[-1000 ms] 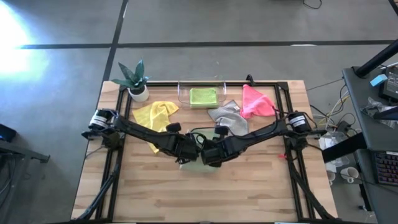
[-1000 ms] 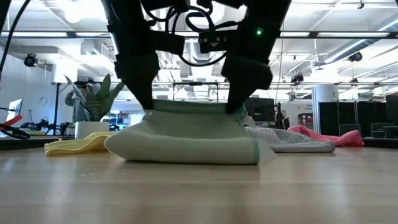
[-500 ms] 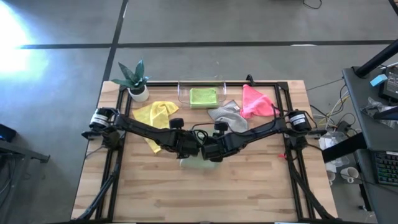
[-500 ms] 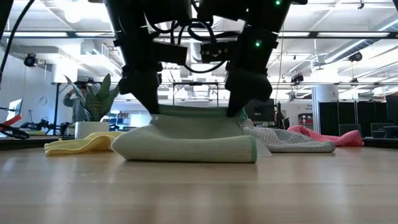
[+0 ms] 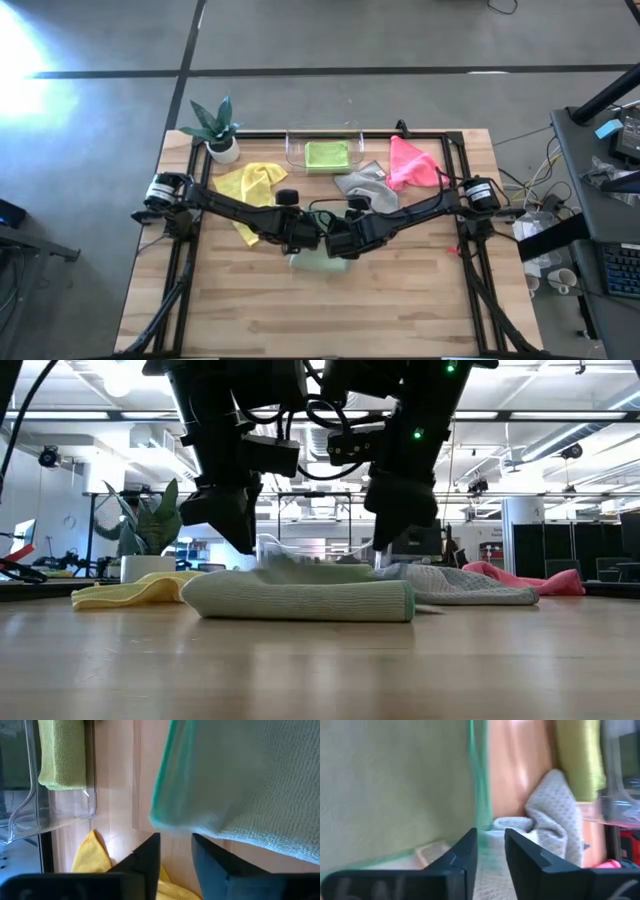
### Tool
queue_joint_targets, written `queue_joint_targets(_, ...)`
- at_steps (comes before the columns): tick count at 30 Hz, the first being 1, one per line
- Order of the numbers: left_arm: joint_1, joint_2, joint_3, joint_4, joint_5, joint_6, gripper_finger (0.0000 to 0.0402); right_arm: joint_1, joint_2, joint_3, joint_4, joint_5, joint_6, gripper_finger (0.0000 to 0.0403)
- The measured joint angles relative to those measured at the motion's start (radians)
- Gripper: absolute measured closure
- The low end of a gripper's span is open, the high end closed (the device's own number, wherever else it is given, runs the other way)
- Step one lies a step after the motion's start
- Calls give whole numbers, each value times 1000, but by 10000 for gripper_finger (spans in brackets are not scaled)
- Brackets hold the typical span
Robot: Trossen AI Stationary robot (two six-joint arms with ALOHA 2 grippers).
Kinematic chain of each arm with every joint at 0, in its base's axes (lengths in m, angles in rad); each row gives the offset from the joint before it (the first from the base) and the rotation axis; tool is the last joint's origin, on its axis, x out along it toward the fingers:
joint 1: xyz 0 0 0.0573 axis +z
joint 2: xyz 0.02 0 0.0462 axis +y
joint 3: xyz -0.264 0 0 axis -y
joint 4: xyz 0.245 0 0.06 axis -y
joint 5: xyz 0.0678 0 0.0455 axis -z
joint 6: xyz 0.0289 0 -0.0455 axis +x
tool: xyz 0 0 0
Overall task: Fold microfiber towels
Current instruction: Fold the light green microfiber cloth, then put the light green microfiber cloth into the transparent bin
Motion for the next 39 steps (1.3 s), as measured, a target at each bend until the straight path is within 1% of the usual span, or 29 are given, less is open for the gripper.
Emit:
queue_joint_targets(3,8,0,2,-5,0,3,276,-6,0,0,2,77,43,289)
queue_joint_targets(5,15,0,14,-43,0,22,263,-12,-6,1,2,86,48,280)
queue_joint_targets(8,23,0,45,-128,-1,25,254,-14,-33,1,-6,67,48,272)
queue_joint_targets(11,18,-17,68,-224,0,22,252,-14,-78,1,-33,9,79,271)
queue_joint_targets(13,-1,-49,68,-247,31,21,252,-10,-116,1,-78,-47,125,274)
queue_joint_targets(16,-49,-104,58,-244,99,19,252,13,-181,-8,-136,-131,188,280)
queue_joint_targets(19,-111,-144,57,-228,110,18,252,57,-244,-50,-145,-181,248,285)
queue_joint_targets(23,-194,-163,57,-148,110,19,252,142,-310,-122,-101,-184,342,289)
queue_joint_targets(26,-249,-155,41,-17,110,25,252,212,-337,-180,0,-184,352,289)
queue_joint_targets(30,-300,-124,-21,155,114,49,252,280,-337,-243,199,-184,265,284)
queue_joint_targets(33,-312,-101,-46,211,114,45,252,312,-317,-273,329,-184,168,278)
queue_joint_targets(35,-314,-84,-62,232,123,45,252,322,-292,-281,378,-184,116,273)
queue_joint_targets(39,-314,-49,-78,264,202,45,252,328,-249,-278,439,-184,51,271)
